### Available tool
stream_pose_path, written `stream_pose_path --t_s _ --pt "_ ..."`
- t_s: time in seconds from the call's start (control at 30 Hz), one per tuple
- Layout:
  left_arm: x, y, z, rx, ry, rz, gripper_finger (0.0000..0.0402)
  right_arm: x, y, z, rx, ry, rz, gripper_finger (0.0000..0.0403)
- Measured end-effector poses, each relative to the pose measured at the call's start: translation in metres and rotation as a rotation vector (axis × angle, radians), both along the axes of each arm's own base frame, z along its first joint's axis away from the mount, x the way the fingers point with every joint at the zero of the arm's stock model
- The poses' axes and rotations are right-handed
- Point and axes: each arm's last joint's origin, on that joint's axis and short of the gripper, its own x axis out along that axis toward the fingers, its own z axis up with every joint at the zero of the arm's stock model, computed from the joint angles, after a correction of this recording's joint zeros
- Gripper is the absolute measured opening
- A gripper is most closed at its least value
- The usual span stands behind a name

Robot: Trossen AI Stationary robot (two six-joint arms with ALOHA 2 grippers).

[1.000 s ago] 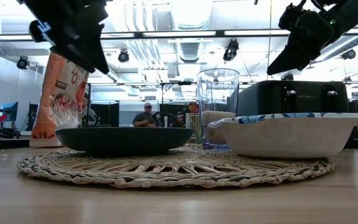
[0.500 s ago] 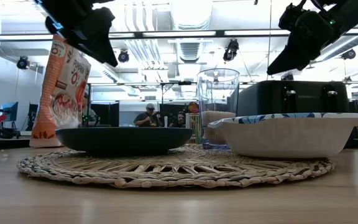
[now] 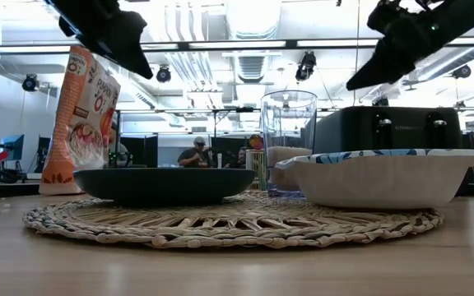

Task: Arrange a breakfast setting
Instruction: Put the bagel on the blue plate

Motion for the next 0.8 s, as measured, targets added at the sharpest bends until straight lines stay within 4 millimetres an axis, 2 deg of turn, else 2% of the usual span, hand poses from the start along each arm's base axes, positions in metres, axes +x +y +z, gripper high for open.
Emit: stream_pose_path --t_s 0.07,0.2,0.33,0.43,0.6,0.8 --pt "-0.003 0.001 0.005 -0.007 -0.017 0.0 0.0242 0.001 0.0 0.002 0.025 -0.037 -0.014 0.0112" --pt "-0.016 0.001 0.017 -0.023 -0.037 -0.027 0.0242 0.004 0.002 0.006 0.033 -0.071 0.075 0.0112" --pt "-0.028 -0.008 0.025 -0.005 -0.051 -0.101 0.0242 0.006 0.005 0.009 0.098 -0.129 0.148 0.0112" --pt "-0.032 -0.016 0.027 0.032 -0.03 -0.162 0.0242 0.006 0.005 0.009 0.168 -0.147 0.13 0.0112" --pt "-0.032 -0.025 0.025 0.033 -0.024 -0.202 0.0242 0.007 0.005 0.008 0.211 -0.15 0.109 0.0112" --pt "-0.026 -0.025 0.022 -0.022 -0.036 -0.191 0.0242 0.008 0.005 0.008 0.112 -0.121 0.156 0.0112"
